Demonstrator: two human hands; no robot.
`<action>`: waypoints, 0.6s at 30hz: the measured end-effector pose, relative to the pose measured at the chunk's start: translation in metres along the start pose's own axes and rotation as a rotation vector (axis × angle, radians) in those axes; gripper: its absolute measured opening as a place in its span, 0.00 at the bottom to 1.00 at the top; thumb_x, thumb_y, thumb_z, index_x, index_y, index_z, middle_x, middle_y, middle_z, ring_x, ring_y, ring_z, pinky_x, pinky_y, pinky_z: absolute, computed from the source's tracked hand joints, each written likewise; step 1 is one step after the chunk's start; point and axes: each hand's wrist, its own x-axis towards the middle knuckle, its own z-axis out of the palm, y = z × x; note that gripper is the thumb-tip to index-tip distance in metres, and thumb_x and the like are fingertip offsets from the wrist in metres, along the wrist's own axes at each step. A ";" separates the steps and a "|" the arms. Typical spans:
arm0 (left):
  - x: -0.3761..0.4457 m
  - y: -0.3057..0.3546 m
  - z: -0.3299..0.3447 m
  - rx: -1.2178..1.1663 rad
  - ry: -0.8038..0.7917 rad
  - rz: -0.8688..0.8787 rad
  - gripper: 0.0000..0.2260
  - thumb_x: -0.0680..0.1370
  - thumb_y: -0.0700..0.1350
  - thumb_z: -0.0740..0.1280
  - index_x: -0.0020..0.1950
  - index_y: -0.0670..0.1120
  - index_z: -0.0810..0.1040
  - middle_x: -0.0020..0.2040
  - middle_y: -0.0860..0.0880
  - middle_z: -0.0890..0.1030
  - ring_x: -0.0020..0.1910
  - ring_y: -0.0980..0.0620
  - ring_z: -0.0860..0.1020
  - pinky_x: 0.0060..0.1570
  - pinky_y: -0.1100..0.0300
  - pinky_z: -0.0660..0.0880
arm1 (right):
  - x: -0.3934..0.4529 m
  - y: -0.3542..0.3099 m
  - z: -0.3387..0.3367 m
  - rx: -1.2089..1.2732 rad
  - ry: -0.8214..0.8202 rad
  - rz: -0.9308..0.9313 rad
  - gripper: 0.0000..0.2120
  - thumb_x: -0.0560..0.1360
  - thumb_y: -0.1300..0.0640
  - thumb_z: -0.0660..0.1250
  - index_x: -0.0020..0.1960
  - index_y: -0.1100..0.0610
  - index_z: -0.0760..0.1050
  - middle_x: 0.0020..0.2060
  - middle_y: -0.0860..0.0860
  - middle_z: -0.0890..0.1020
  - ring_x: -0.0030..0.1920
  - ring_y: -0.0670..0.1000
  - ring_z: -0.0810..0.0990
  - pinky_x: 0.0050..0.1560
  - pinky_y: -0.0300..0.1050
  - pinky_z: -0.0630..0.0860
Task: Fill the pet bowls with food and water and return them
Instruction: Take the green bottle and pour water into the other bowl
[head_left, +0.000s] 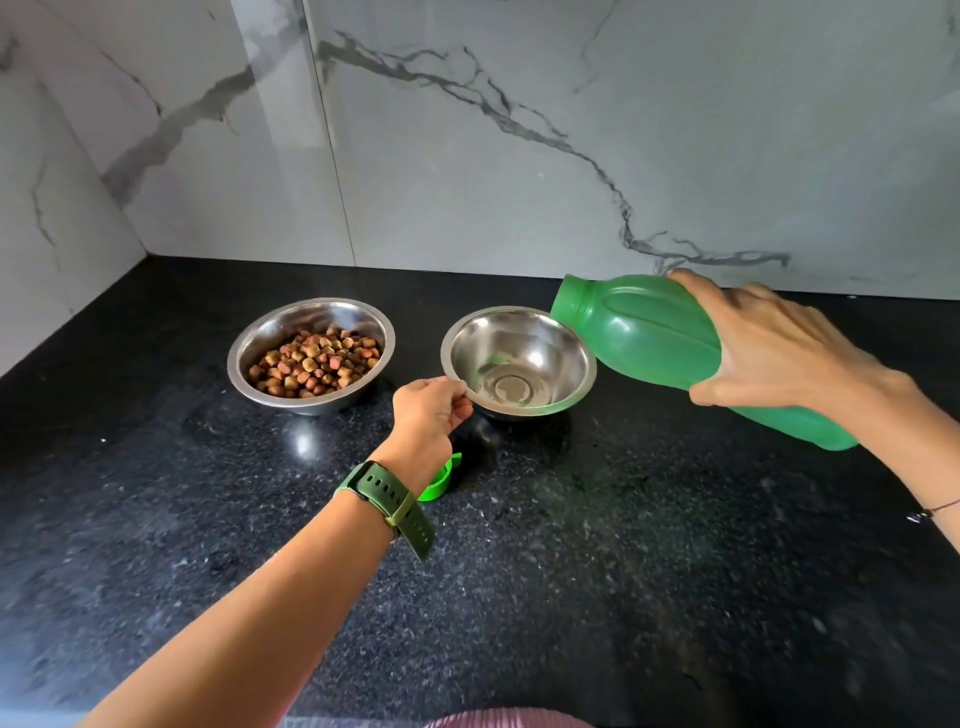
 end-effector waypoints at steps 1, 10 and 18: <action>0.001 0.000 0.000 0.001 0.001 0.001 0.09 0.75 0.29 0.63 0.37 0.39 0.72 0.33 0.44 0.73 0.29 0.53 0.71 0.22 0.70 0.72 | 0.001 0.001 -0.001 -0.008 0.001 -0.008 0.54 0.62 0.46 0.73 0.76 0.48 0.41 0.54 0.59 0.76 0.56 0.58 0.73 0.44 0.49 0.72; 0.007 0.000 0.002 0.014 0.011 0.005 0.08 0.75 0.30 0.62 0.38 0.40 0.72 0.32 0.44 0.73 0.29 0.52 0.71 0.21 0.70 0.72 | 0.007 0.005 -0.003 -0.064 -0.001 -0.042 0.55 0.62 0.44 0.72 0.76 0.47 0.39 0.59 0.60 0.75 0.59 0.59 0.73 0.49 0.51 0.74; 0.009 0.001 0.002 0.022 0.017 0.012 0.09 0.75 0.30 0.63 0.37 0.40 0.72 0.32 0.44 0.73 0.29 0.52 0.71 0.21 0.70 0.72 | 0.008 0.006 -0.006 -0.088 -0.019 -0.049 0.55 0.62 0.44 0.73 0.76 0.47 0.39 0.60 0.61 0.75 0.60 0.60 0.73 0.50 0.53 0.74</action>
